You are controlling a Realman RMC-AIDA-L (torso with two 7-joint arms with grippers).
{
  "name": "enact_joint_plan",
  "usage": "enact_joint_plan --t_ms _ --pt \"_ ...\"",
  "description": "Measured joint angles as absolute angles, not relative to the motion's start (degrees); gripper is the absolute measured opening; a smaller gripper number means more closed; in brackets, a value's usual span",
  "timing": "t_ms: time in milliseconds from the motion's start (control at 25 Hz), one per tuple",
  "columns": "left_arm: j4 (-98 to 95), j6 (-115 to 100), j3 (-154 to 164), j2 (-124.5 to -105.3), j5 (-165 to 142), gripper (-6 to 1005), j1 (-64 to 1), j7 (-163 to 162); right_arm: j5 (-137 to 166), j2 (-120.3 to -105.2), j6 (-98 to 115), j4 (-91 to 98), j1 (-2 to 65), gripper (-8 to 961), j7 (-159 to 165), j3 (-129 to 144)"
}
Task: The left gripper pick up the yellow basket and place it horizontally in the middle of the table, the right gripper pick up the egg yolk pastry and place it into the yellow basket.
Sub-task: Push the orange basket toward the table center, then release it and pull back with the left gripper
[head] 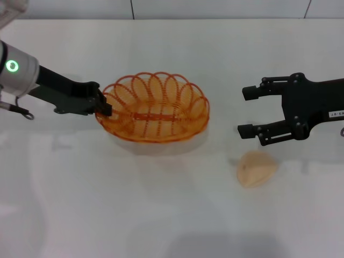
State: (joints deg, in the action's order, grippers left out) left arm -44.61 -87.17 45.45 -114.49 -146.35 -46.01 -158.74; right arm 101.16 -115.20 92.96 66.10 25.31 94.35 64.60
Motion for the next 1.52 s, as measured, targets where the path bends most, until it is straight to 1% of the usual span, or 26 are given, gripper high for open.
enact_joint_plan --t_ms 240,640,920,1120,1520 --pt "-40.52 -84.54 45.57 -115.1 -145.41 94 -47.13 -157.86 100.86 -115.21 93.58 66.1 25.26 820 94.24 64.6" --pt "-38.93 -82.3 45.62 -116.51 -144.55 98 -47.98 -157.17 100.86 -115.14 94.65 66.09 25.22 819 94.13 64.6" --pt "-36.03 -80.84 45.69 -116.75 -143.77 101 -49.55 -156.34 100.87 -115.13 95.6 66.09 25.22 818 94.16 64.6" --pt "-35.84 -80.67 45.78 -117.25 -144.27 103 -49.83 -156.7 100.89 -115.17 96.05 66.09 25.22 818 94.32 64.6" --pt "-33.82 -79.42 46.26 -116.94 -146.04 106 -50.55 -157.73 100.86 -115.13 96.42 66.09 25.15 817 94.23 64.6"
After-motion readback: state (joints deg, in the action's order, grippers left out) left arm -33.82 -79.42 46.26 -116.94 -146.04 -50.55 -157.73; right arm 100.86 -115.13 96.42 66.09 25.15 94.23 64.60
